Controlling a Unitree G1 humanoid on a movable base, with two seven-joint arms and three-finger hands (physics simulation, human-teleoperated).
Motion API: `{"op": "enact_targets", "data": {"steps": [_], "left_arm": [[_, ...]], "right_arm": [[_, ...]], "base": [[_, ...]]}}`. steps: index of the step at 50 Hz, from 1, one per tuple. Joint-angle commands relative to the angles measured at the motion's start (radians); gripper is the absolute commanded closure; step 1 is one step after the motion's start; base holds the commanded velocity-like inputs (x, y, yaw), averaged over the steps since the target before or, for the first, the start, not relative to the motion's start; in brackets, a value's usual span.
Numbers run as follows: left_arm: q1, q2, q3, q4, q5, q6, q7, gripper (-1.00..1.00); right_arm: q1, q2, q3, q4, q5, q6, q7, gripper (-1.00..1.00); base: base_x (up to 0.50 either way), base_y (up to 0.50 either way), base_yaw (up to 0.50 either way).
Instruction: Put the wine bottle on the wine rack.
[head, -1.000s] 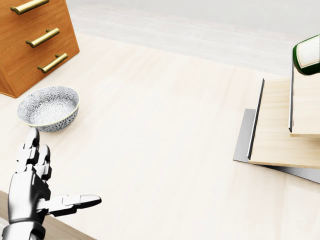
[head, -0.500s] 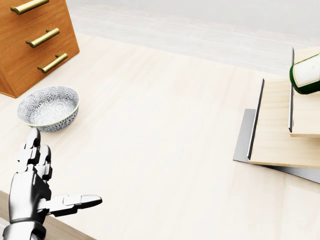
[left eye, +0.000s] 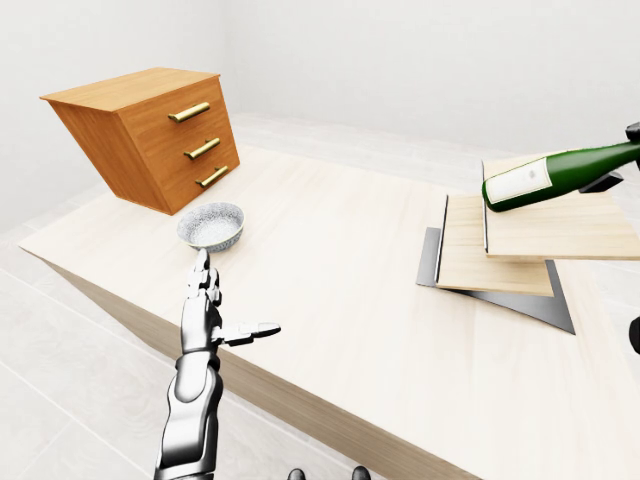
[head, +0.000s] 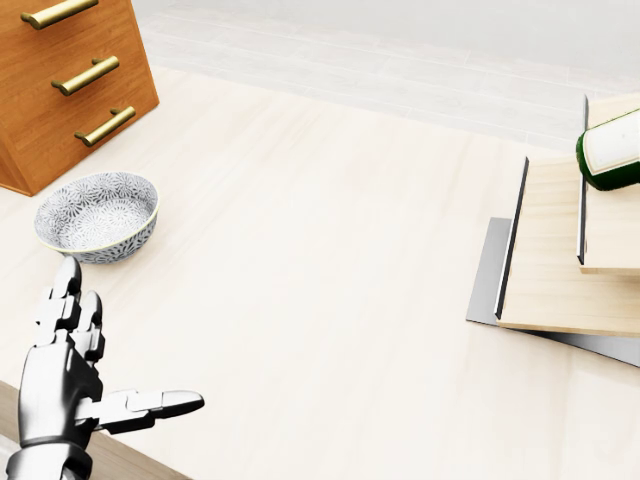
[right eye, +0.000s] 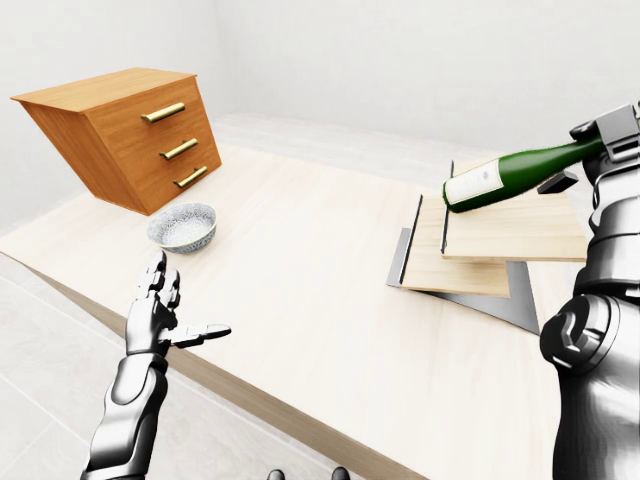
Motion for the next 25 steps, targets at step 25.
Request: {"op": "enact_targets", "data": {"steps": [25], "left_arm": [[-0.004,0.000,-0.001,0.032,-0.001,-0.023,-0.002,-1.00]], "right_arm": [[0.026,0.013,-0.005,0.023,-0.048,0.000,-0.043,1.00]], "base": [[0.00,0.00,0.00]]}}
